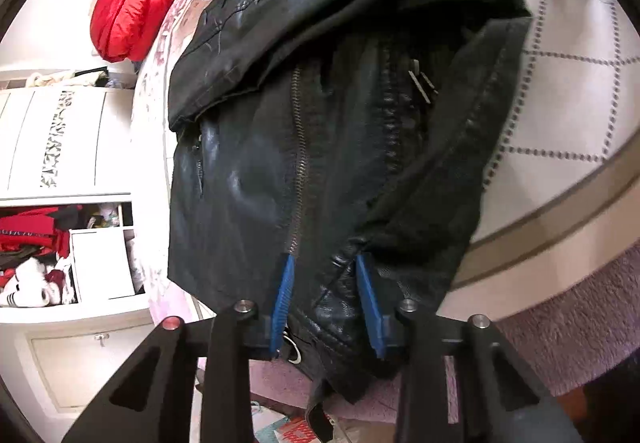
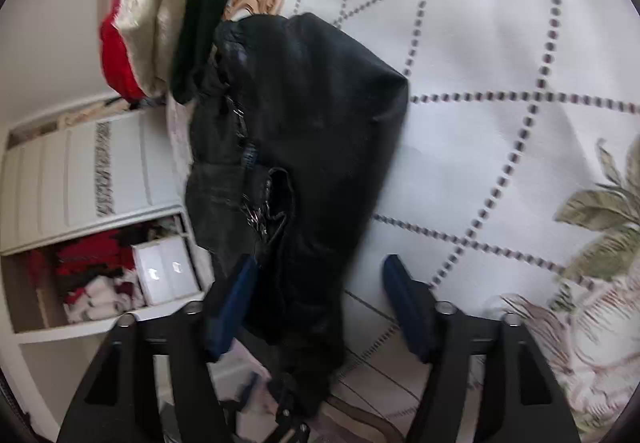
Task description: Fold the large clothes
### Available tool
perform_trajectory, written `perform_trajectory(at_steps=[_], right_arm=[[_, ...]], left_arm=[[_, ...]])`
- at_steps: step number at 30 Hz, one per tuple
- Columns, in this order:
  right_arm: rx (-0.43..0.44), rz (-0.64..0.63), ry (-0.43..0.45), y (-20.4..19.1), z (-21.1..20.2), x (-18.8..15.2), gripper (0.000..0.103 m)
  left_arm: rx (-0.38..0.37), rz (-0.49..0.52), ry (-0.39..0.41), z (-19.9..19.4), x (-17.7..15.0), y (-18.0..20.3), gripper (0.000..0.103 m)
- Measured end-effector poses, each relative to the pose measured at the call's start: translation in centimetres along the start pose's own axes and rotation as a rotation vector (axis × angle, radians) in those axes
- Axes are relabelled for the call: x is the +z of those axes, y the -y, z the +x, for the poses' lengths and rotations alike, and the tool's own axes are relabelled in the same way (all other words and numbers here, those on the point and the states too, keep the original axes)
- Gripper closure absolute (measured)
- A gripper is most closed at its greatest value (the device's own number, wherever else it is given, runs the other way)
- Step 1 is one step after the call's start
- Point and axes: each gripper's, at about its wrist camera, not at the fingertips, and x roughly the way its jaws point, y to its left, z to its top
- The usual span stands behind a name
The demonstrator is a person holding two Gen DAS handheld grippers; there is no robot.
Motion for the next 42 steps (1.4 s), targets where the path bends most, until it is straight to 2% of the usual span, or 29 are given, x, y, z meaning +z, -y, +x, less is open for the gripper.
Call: perform_trajectory(at_steps=[4,6,7,9,12,15,17,18,24,27,29,30,31,34,36,39,40,41,42], right_arm=[[0.017,-0.009,-0.032,-0.8,1.6,0.2,0.024],[0.003,-0.025,-0.045,-1.1,2.1,0.0,0.024],[-0.001,-0.030,-0.050,-1.2,2.3,-0.2,0.024],[-0.007,-0.033,-0.066,-1.3,2.6,-0.6,0.024],[-0.009,-0.017,-0.095,-1.5,3.0,-0.8,0.024],[-0.019,-0.004,-0.107,-1.7,3.0,-0.8,0.024],[-0.036,-0.006,-0.110,-1.7,2.8,-0.8,0.024],[-0.044,-0.010,-0.111,-1.7,2.8,-0.8,0.024],[-0.080,-0.020,-0.110,-1.6,2.7,-0.8,0.024],[-0.089,-0.031,-0.099,-1.6,2.6,-0.7,0.024],[-0.074,-0.032,-0.092,-1.6,2.4,-0.6,0.024],[-0.059,-0.034,-0.089,-1.7,2.4,-0.5,0.024],[-0.040,-0.041,-0.085,-1.7,2.5,-0.2,0.024],[-0.021,-0.038,-0.071,-1.8,2.9,0.3,0.023],[0.025,-0.016,-0.059,-1.7,4.4,1.6,0.018],[0.043,-0.010,-0.067,-2.5,6.4,2.4,0.018],[0.025,-0.012,-0.056,-3.1,6.8,2.5,0.025],[-0.004,-0.011,-0.054,-3.4,7.1,2.4,0.037],[-0.035,-0.008,-0.062,-3.6,7.5,2.4,0.066]], left_arm=[[-0.029,0.018,0.029,-0.7,-0.6,-0.1,0.072],[-0.078,0.048,0.017,-0.2,-0.9,0.3,0.066],[-0.074,0.069,0.020,0.1,-1.0,0.6,0.063],[-0.080,0.104,0.026,0.4,-0.9,0.8,0.063],[-0.141,0.138,0.012,-0.3,-0.3,0.0,0.063],[-0.275,0.054,0.008,-2.0,-0.3,-2.4,0.061],[-0.345,0.001,-0.019,-2.2,-0.6,-3.3,0.043],[-0.360,-0.013,-0.031,-1.9,-0.8,-3.3,0.041],[-0.350,0.077,-0.079,0.2,-1.1,1.2,0.041],[-0.291,0.082,-0.074,0.6,-1.0,2.5,0.041],[-0.281,0.045,-0.068,0.5,-0.9,2.3,0.046],[-0.286,0.015,-0.052,0.3,-0.8,1.7,0.075],[-0.302,-0.012,-0.050,0.1,-0.8,1.3,0.089],[-0.273,-0.033,-0.023,-0.9,-0.9,0.5,0.095],[-0.254,-0.055,-0.001,-1.8,-1.2,0.0,0.096],[-0.238,-0.081,0.011,-2.5,-1.3,-1.1,0.096],[-0.234,-0.087,0.012,-2.7,-1.1,-1.6,0.096],[-0.232,-0.091,0.011,-2.8,-1.1,-1.9,0.096],[-0.234,-0.101,0.007,-3.1,-1.0,-2.3,0.096]])
